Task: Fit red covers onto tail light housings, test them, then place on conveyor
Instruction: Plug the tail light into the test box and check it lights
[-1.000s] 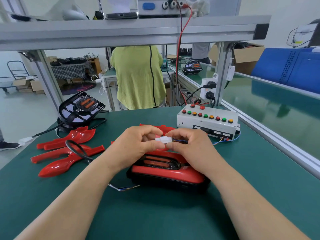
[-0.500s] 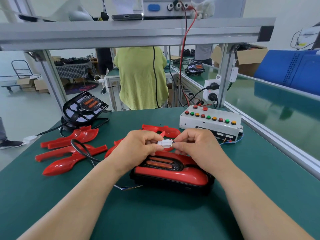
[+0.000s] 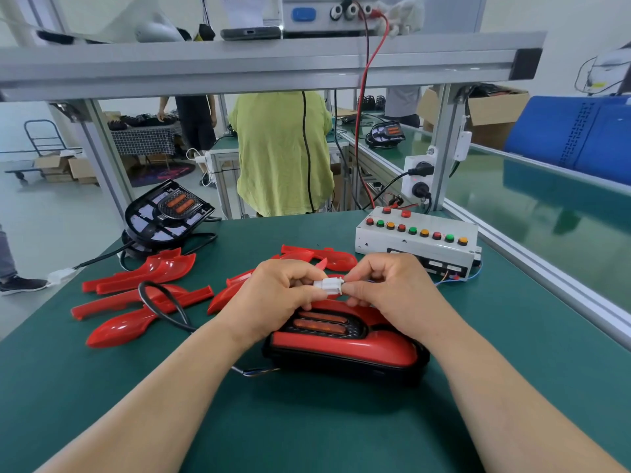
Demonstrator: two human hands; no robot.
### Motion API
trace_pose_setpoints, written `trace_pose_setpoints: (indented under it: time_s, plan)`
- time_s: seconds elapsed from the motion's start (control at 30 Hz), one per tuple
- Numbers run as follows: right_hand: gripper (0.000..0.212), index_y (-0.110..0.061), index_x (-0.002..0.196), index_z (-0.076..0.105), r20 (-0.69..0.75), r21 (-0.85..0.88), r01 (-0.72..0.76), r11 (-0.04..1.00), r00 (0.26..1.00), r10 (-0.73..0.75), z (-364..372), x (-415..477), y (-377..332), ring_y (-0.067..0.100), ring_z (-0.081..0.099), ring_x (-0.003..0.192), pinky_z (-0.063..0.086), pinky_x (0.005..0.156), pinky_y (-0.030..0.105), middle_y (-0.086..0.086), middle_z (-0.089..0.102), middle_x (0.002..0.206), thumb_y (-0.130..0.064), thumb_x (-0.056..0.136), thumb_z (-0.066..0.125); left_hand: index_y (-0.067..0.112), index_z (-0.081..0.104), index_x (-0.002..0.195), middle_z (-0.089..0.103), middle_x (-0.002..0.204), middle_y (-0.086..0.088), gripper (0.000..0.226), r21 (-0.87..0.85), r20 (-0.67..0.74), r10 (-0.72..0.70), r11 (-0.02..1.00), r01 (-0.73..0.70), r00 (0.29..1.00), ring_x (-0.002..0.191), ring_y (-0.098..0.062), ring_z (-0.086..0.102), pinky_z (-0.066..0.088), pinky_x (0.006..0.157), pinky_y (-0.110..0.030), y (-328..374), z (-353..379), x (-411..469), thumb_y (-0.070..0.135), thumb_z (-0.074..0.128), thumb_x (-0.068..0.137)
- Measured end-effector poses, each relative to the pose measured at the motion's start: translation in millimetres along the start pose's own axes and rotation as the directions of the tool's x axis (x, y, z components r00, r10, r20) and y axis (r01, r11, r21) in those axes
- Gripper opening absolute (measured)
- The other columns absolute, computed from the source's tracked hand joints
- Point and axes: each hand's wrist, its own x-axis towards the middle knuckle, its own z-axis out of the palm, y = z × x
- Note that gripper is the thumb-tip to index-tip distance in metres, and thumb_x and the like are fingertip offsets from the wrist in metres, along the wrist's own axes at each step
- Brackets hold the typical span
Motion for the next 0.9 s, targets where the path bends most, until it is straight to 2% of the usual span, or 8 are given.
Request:
trace_pose_setpoints:
  time_s: [0.23,0.33,0.37,0.47,0.57,0.63,0.7,0.9]
  plan:
    - [0.007,-0.017,0.079,0.073,0.006,-0.067,0.025,0.997,1.000,-0.025,3.1,2.1,3.9,0.003,0.066,0.066,0.050,0.065,0.017,-0.001,0.074,0.073,-0.014,0.085,0.076,0.036,0.073,0.088,0.064,0.073,-0.006,0.020,0.084,-0.043,-0.008,0.996,0.012,0.999,0.063,-0.006,0.053,0.047,0.066,-0.034,-4.4,0.9,1.4,0.017,0.076,0.084]
    - [0.020,-0.021,0.088,0.073,-0.081,-0.190,0.072,0.979,0.993,-0.089,-4.4,8.6,6.6,-0.006,0.062,0.079,0.044,0.073,0.009,-0.023,0.071,0.081,-0.029,0.097,0.057,0.031,0.073,0.091,0.055,0.066,0.018,0.017,0.142,-0.054,0.023,0.990,-0.015,0.998,0.062,0.001,0.047,0.037,0.062,-0.012,-8.2,0.1,0.9,0.015,0.075,0.085]
    - [0.026,-0.015,0.091,0.070,-0.138,-0.257,0.063,0.964,0.985,-0.101,-9.3,14.5,9.2,-0.001,0.062,0.083,0.045,0.077,0.015,-0.018,0.071,0.083,-0.029,0.100,0.050,0.030,0.073,0.092,0.055,0.069,0.024,0.016,0.156,-0.058,0.027,0.988,-0.018,0.998,0.066,0.002,0.049,0.036,0.065,-0.010,-9.3,-0.2,0.1,0.015,0.074,0.085]
    - [0.026,-0.012,0.095,0.062,-0.165,-0.610,-0.008,0.792,0.979,-0.117,-23.5,40.3,23.8,0.029,0.052,0.117,0.039,0.100,0.038,0.009,0.064,0.113,-0.029,0.102,0.044,0.032,0.070,0.091,0.062,0.089,0.021,0.012,0.184,-0.027,-0.003,0.983,0.008,1.000,0.085,0.001,0.057,0.040,0.080,-0.016,-13.2,-0.4,-1.1,0.021,0.073,0.086]
    - [0.034,-0.022,0.095,0.065,-0.080,-0.813,-0.098,0.574,0.995,0.057,-29.3,64.4,39.4,0.029,0.018,0.148,0.018,0.119,0.047,0.008,0.039,0.151,-0.046,0.101,0.042,0.037,0.069,0.091,0.066,0.089,0.020,0.010,0.149,-0.031,-0.074,0.986,0.078,0.997,0.083,0.002,0.060,0.044,0.081,-0.022,-16.0,-0.2,-0.5,0.028,0.072,0.087]
    - [0.040,-0.029,0.085,0.065,-0.036,-0.859,-0.091,0.504,0.992,0.117,-28.1,77.3,47.4,0.026,-0.001,0.152,0.004,0.121,0.054,0.001,0.019,0.164,-0.058,0.098,0.040,0.040,0.068,0.091,0.069,0.086,0.017,0.012,0.107,-0.025,-0.113,0.988,0.115,0.993,0.077,0.000,0.061,0.048,0.079,-0.025,-16.9,0.3,-0.4,0.029,0.072,0.087]
    - [0.048,-0.032,0.080,0.068,0.015,-0.896,-0.053,0.440,0.989,0.148,-23.8,87.8,53.1,0.026,-0.009,0.152,-0.004,0.119,0.058,-0.001,0.010,0.166,-0.066,0.096,0.039,0.043,0.067,0.090,0.070,0.084,0.016,0.014,0.092,-0.005,-0.124,0.988,0.124,0.992,0.074,0.000,0.061,0.050,0.079,-0.027,-17.8,1.0,-0.6,0.030,0.071,0.088]
    - [0.061,-0.032,0.105,0.076,0.050,-0.939,0.023,0.343,0.996,0.072,-15.1,106.2,56.8,0.027,-0.014,0.152,-0.006,0.116,0.064,0.000,0.007,0.166,-0.073,0.093,0.033,0.045,0.067,0.092,0.069,0.085,0.020,0.012,0.099,0.007,-0.129,0.987,0.128,0.992,0.073,0.003,0.061,0.046,0.074,-0.024,-18.0,2.4,-2.4,0.044,0.064,0.080]
